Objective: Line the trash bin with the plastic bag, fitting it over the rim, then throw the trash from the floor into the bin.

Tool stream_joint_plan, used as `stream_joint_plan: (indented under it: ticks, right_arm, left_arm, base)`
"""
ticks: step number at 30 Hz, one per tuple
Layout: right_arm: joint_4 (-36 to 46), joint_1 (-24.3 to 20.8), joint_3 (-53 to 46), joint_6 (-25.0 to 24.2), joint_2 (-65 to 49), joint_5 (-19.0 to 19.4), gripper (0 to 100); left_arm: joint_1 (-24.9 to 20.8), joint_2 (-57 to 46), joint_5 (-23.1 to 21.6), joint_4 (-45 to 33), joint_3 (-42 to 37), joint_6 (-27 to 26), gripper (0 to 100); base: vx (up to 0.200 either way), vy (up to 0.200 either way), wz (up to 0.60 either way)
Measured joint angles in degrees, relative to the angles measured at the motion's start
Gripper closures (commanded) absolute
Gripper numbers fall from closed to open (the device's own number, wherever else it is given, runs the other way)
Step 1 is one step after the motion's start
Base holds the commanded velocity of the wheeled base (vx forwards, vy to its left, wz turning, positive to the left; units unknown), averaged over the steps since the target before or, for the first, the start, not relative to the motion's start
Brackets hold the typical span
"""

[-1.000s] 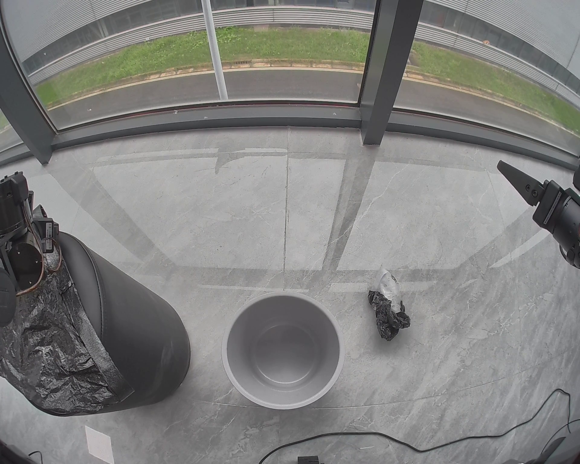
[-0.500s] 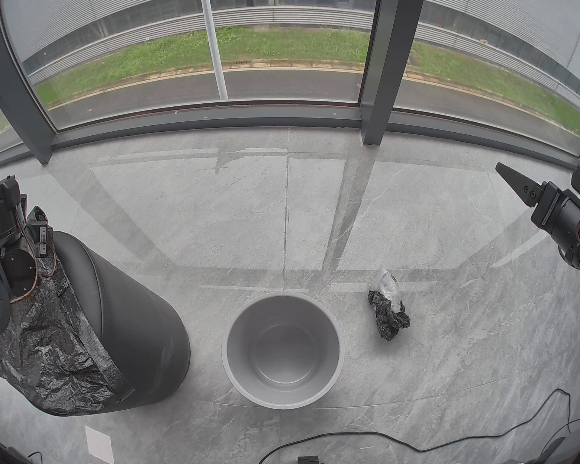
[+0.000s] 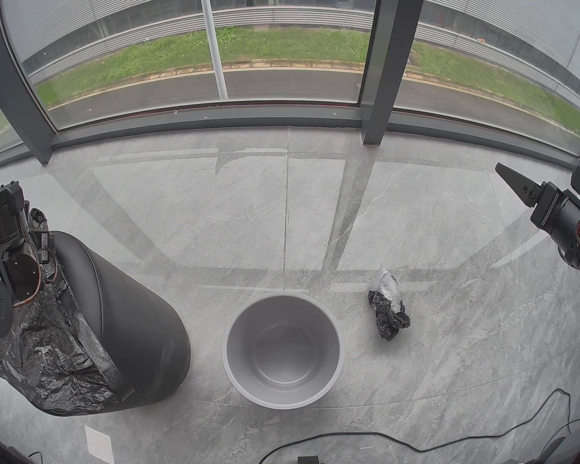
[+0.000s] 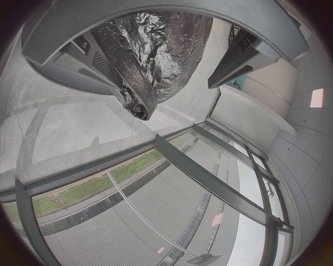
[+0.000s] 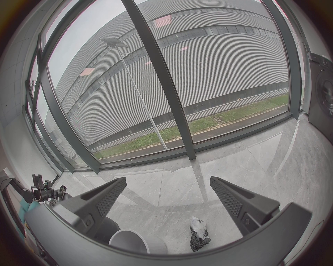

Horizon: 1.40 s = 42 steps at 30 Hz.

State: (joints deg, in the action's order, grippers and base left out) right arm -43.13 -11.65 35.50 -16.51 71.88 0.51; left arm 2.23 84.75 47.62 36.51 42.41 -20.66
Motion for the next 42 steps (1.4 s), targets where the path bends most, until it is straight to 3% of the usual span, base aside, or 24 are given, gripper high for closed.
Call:
stream_joint_plan:
  ticks: [4,5,29,36,42]
  right_arm:
    - [0.0,0.0,0.0,-0.9,0.0,0.0,0]
    - [0.0,0.0,0.0,-1.1,0.0,0.0,0]
    - [0.0,0.0,0.1,-1.3,-0.4,0.0,0]
    - [0.3,-0.5,0.4,-2.9,-1.6,0.4,0]
    - [0.8,-4.1,0.6,-4.7,-3.0,0.6,0]
  left_arm:
    - [0.2,0.6,0.0,0.0,-0.1,-0.2,0]
    - [0.2,0.7,0.0,0.0,-0.2,-0.2,100]
    - [0.9,2.1,-0.3,1.7,0.5,0.5,100]
    - [0.6,0.0,-0.5,5.4,4.9,8.9,100]
    - [-0.1,-2.6,-0.4,5.7,10.2,16.2,100]
  base:
    - [0.0,0.0,0.0]
    - [0.0,0.0,0.0]
    - [0.0,0.0,0.0]
    - [0.0,0.0,0.0]
    - [0.0,0.0,0.0]
